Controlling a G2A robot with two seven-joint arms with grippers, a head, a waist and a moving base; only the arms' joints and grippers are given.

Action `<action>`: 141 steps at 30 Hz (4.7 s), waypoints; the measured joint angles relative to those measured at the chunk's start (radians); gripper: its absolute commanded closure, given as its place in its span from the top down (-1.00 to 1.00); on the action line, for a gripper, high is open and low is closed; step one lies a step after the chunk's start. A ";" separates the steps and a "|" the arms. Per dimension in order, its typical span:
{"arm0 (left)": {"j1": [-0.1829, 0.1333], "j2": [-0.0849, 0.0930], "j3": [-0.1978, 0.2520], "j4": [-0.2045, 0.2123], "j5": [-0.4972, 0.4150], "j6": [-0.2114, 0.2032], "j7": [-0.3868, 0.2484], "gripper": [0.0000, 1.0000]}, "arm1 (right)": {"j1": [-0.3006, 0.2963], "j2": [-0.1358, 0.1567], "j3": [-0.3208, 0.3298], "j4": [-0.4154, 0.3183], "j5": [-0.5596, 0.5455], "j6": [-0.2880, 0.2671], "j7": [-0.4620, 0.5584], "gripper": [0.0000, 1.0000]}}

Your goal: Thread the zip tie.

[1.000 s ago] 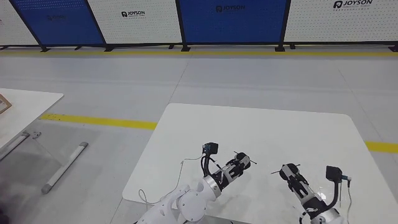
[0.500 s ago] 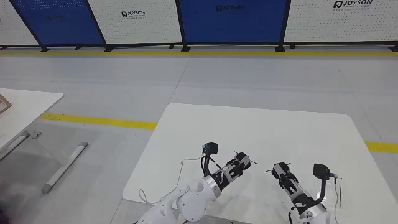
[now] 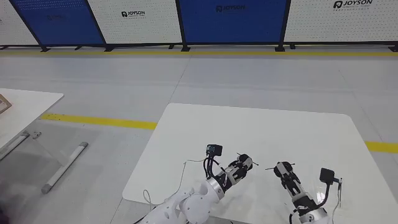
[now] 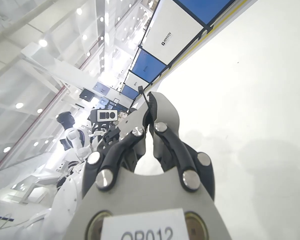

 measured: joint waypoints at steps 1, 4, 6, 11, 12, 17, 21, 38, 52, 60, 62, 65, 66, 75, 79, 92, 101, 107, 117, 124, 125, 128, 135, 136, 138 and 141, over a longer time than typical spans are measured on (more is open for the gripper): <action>0.000 0.000 0.000 0.000 0.000 0.000 0.000 -1.00 | 0.004 -0.006 -0.012 0.007 -0.028 0.008 -0.030 -1.00; 0.000 0.000 0.000 0.000 0.000 0.000 0.000 -1.00 | 0.008 -0.016 -0.036 0.014 -0.071 0.021 -0.087 -1.00; 0.000 0.000 0.000 0.000 0.000 0.000 0.000 -1.00 | 0.008 -0.016 -0.035 0.014 -0.069 0.021 -0.084 -1.00; 0.000 0.000 0.000 0.000 0.000 0.000 0.000 -1.00 | 0.007 -0.015 -0.035 0.014 -0.068 0.020 -0.082 -1.00; 0.000 0.000 0.000 0.000 0.000 0.000 0.000 -1.00 | 0.007 -0.016 -0.034 0.014 -0.067 0.021 -0.083 -1.00; 0.000 0.000 0.000 0.000 0.000 0.000 0.000 -1.00 | -0.005 -0.029 -0.021 -0.002 -0.054 0.065 -0.139 -1.00; 0.000 0.000 0.000 0.000 0.000 0.000 0.000 -1.00 | 0.002 -0.043 -0.041 0.001 -0.069 0.108 -0.130 -1.00; 0.000 0.000 0.000 0.000 0.000 0.000 0.000 -1.00 | 0.037 -0.069 -0.049 0.024 -0.021 0.105 -0.057 -1.00; 0.000 0.000 0.000 0.000 -0.002 0.000 -0.001 -1.00 | 0.038 -0.080 -0.043 0.032 -0.036 0.114 -0.082 -1.00; 0.002 -0.008 -0.009 -0.004 -0.053 0.011 0.017 -1.00 | 0.034 -0.085 -0.032 0.037 -0.030 0.102 -0.081 -1.00; 0.002 -0.008 -0.009 -0.004 -0.052 0.011 0.017 -1.00 | 0.034 -0.085 -0.032 0.037 -0.030 0.102 -0.081 -1.00; 0.002 -0.007 -0.009 -0.004 -0.052 0.011 0.016 -1.00 | 0.034 -0.085 -0.032 0.037 -0.030 0.102 -0.081 -1.00; 0.002 -0.007 -0.009 -0.004 -0.052 0.011 0.016 -1.00 | 0.034 -0.085 -0.032 0.037 -0.030 0.103 -0.081 -1.00; 0.002 -0.007 -0.009 -0.004 -0.052 0.011 0.016 -1.00 | 0.046 -0.097 -0.035 0.036 -0.035 0.109 -0.050 -1.00; 0.002 -0.007 -0.009 -0.004 -0.052 0.011 0.016 -1.00 | 0.056 -0.107 -0.039 0.043 -0.036 0.118 -0.033 -1.00; 0.002 -0.007 -0.009 -0.004 -0.052 0.011 0.016 -1.00 | 0.060 -0.115 -0.034 0.048 -0.034 0.124 -0.023 -1.00; 0.002 -0.007 -0.009 -0.004 -0.052 0.011 0.016 -1.00 | 0.060 -0.131 -0.021 0.054 -0.041 0.120 -0.013 -1.00; 0.002 -0.007 -0.009 -0.004 -0.052 0.011 0.016 -1.00 | 0.067 -0.143 -0.023 0.058 -0.050 0.131 0.006 -1.00; 0.002 -0.007 -0.009 -0.004 -0.052 0.011 0.016 -1.00 | 0.059 -0.159 -0.013 0.064 -0.069 0.141 0.010 -1.00; 0.002 -0.007 -0.009 -0.004 -0.052 0.011 0.016 -1.00 | 0.047 -0.167 0.001 0.063 -0.081 0.134 0.015 -1.00; 0.002 -0.007 -0.009 -0.004 -0.052 0.011 0.016 -1.00 | 0.046 -0.169 0.002 0.063 -0.081 0.128 0.013 -1.00; 0.002 -0.007 -0.009 -0.004 -0.052 0.011 0.016 -1.00 | 0.038 -0.174 0.006 0.067 -0.075 0.093 -0.004 -1.00; 0.002 -0.007 -0.009 -0.004 -0.052 0.011 0.016 -1.00 | 0.029 -0.184 0.016 0.076 -0.082 0.071 -0.013 -1.00; 0.002 -0.007 -0.009 -0.004 -0.052 0.011 0.016 -1.00 | 0.029 -0.185 0.017 0.076 -0.082 0.072 -0.012 -1.00; 0.002 -0.007 -0.009 -0.004 -0.052 0.011 0.016 -1.00 | 0.029 -0.188 0.020 0.078 -0.083 0.075 -0.008 -1.00; 0.002 -0.007 -0.009 -0.004 -0.052 0.011 0.016 -1.00 | 0.028 -0.191 0.023 0.081 -0.087 0.080 0.001 -1.00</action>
